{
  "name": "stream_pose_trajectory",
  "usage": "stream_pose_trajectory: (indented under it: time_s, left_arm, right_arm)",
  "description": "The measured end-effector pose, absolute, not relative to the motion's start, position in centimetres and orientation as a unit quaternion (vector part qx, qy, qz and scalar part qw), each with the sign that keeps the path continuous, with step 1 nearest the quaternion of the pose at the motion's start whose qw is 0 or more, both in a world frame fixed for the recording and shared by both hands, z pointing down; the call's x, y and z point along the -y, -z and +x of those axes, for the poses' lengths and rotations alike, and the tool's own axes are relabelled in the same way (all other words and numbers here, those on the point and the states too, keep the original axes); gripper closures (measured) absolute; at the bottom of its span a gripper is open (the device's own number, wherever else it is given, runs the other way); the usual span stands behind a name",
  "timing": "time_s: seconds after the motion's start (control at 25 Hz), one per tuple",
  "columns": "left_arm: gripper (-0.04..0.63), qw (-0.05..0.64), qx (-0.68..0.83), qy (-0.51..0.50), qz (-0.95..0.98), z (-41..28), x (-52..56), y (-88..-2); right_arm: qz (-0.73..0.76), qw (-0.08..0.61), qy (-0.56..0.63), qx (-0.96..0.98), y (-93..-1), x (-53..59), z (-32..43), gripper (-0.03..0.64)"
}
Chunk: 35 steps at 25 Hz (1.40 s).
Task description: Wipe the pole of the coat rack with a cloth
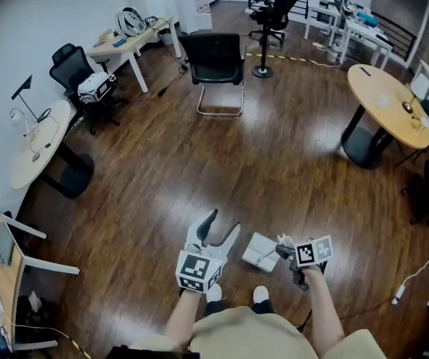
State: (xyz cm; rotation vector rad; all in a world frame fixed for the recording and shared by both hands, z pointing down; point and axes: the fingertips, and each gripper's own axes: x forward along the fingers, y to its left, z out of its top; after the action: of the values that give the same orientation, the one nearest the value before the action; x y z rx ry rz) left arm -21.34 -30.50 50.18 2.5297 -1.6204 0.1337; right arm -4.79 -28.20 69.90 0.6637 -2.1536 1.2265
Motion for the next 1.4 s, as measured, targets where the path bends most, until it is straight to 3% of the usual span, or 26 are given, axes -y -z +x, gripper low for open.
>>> stream_pose_trajectory:
  time_s: [0.44,0.72,1.4]
  left_arm:
    - [0.356,0.049,0.551,-0.015,0.833,-23.1,30.4,-46.7]
    - [0.356,0.008,0.554,0.004,0.833,-22.8,30.1,-42.1]
    - [0.363,-0.017,0.555,0.021,0.831,-23.3,29.3,-39.9]
  right_arm:
    - [0.238,0.179,-0.396,0.868,-53.4,26.3,-5.2,0.595]
    - [0.234,0.155,-0.312,0.908,-46.1,27.3,-7.3,0.595]
    - [0.265,0.144,-0.314,0.900,-45.5,28.1,-7.3,0.595]
